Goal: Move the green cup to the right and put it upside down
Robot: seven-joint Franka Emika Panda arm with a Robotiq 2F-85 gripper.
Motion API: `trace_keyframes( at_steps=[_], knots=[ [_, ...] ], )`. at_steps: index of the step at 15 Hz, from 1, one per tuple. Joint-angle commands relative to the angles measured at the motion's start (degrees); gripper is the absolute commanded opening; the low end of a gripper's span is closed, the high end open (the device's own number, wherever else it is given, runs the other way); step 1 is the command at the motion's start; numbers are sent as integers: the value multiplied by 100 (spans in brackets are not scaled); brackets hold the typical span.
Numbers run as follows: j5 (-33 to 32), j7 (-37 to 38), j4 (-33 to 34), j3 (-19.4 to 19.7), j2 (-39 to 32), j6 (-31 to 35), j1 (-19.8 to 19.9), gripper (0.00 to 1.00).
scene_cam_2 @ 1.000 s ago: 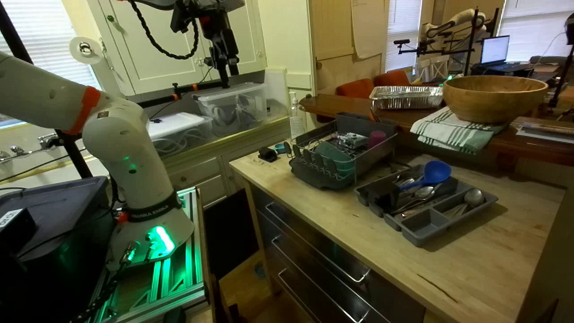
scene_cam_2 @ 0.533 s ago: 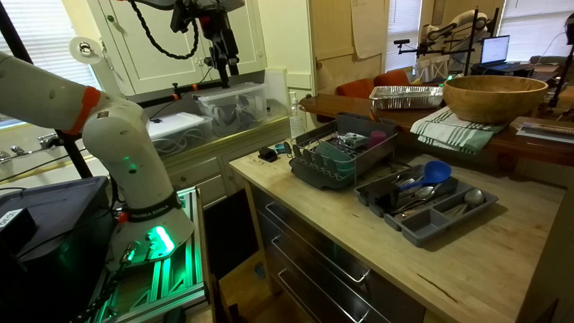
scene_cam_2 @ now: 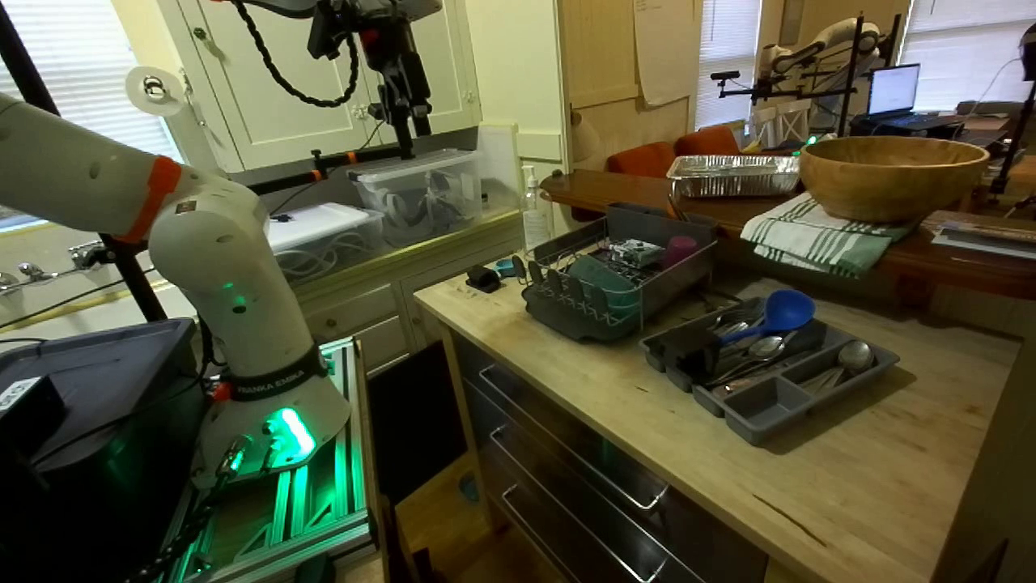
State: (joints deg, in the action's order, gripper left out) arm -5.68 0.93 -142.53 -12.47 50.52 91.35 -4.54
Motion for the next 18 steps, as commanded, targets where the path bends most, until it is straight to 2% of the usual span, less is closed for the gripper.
trace_keyframes(
  at_steps=[1, 5, 9, 13, 16, 18],
  knots=[
    [-74, 90, 16, 93, -33, -23, -145, 100],
    [-88, 85, 39, 203, -246, 239, -65, 100],
    [-212, -125, 303, 492, -1221, 1135, 38, 100],
    [-91, -322, 960, 577, -2440, 1583, -65, 100],
    [-142, -315, 1576, 496, -3257, 1639, -96, 100],
    [-141, -54, 2002, 399, -3663, 1450, -102, 100]
  ],
)
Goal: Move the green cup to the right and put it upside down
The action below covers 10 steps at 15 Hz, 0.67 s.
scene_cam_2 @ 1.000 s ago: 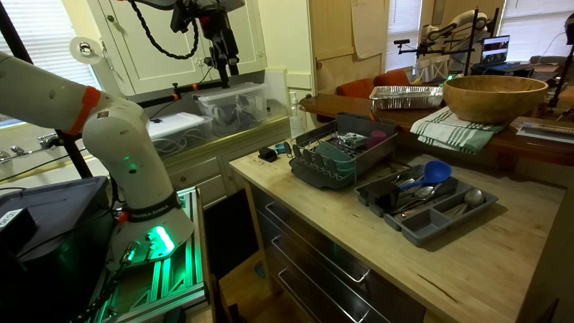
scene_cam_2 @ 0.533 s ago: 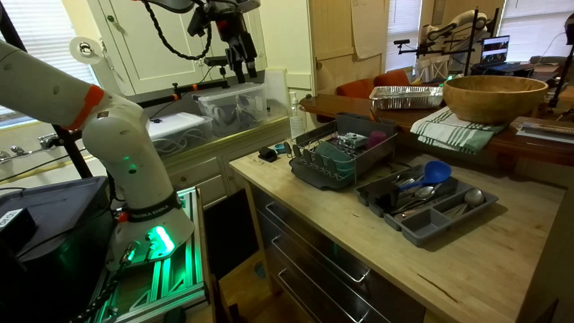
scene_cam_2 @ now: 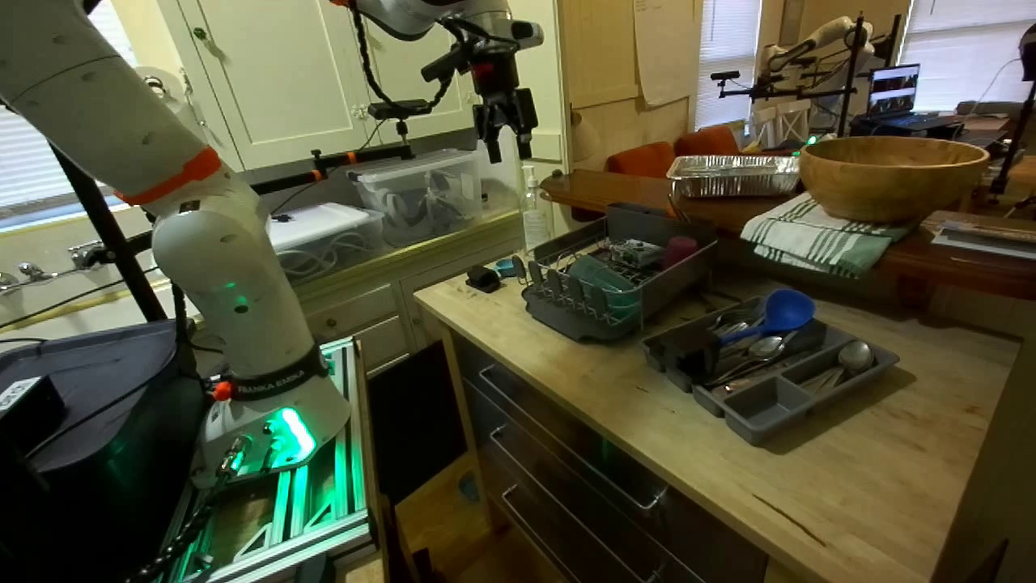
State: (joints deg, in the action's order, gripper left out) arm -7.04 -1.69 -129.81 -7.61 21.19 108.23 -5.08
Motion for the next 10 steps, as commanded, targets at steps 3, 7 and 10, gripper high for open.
trace_keyframes(
  at_steps=[3, 7, 10],
  knots=[
    [-12, 108, 540, -34, -604, -40, -59, 100],
    [-11, 138, 678, -49, -729, -68, -63, 100],
    [65, 421, 809, -77, -982, 218, -62, 100]
  ],
)
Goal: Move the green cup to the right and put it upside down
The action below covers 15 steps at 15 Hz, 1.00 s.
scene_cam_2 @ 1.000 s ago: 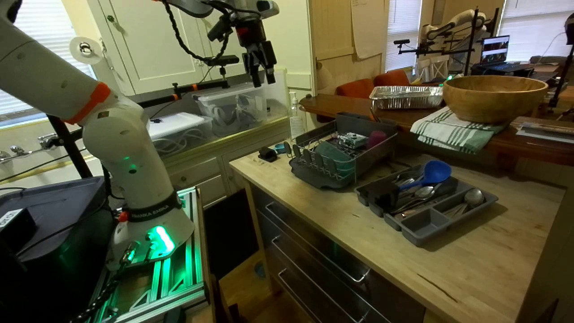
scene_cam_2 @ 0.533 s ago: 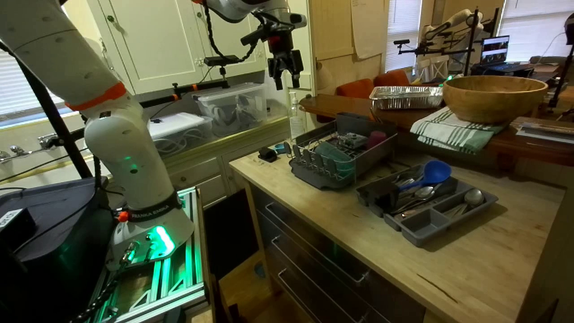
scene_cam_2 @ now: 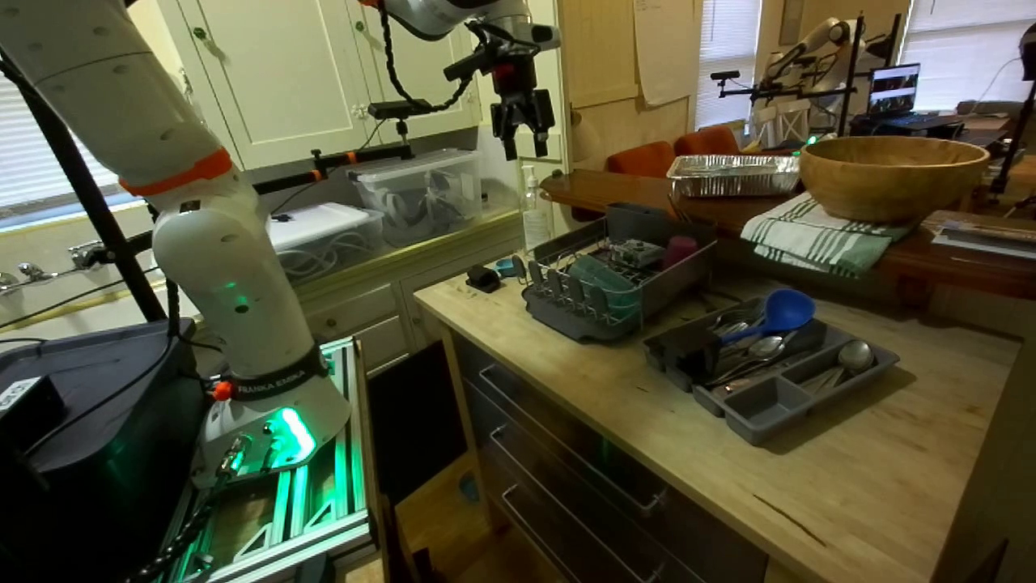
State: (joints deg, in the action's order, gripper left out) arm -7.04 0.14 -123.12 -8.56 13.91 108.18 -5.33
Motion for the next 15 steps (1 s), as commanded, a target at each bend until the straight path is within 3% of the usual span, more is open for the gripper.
trace_keyframes(
  at_steps=[1, 8, 11, 15],
  knots=[
    [156, 221, 314, 73, -494, 272, -8, 100],
    [-147, 363, 1475, 234, -1965, 367, 37, 100],
    [-565, 940, 1708, 197, -2455, 145, -172, 100],
    [-429, 2098, 1602, 362, -2652, 145, -273, 100]
  ],
)
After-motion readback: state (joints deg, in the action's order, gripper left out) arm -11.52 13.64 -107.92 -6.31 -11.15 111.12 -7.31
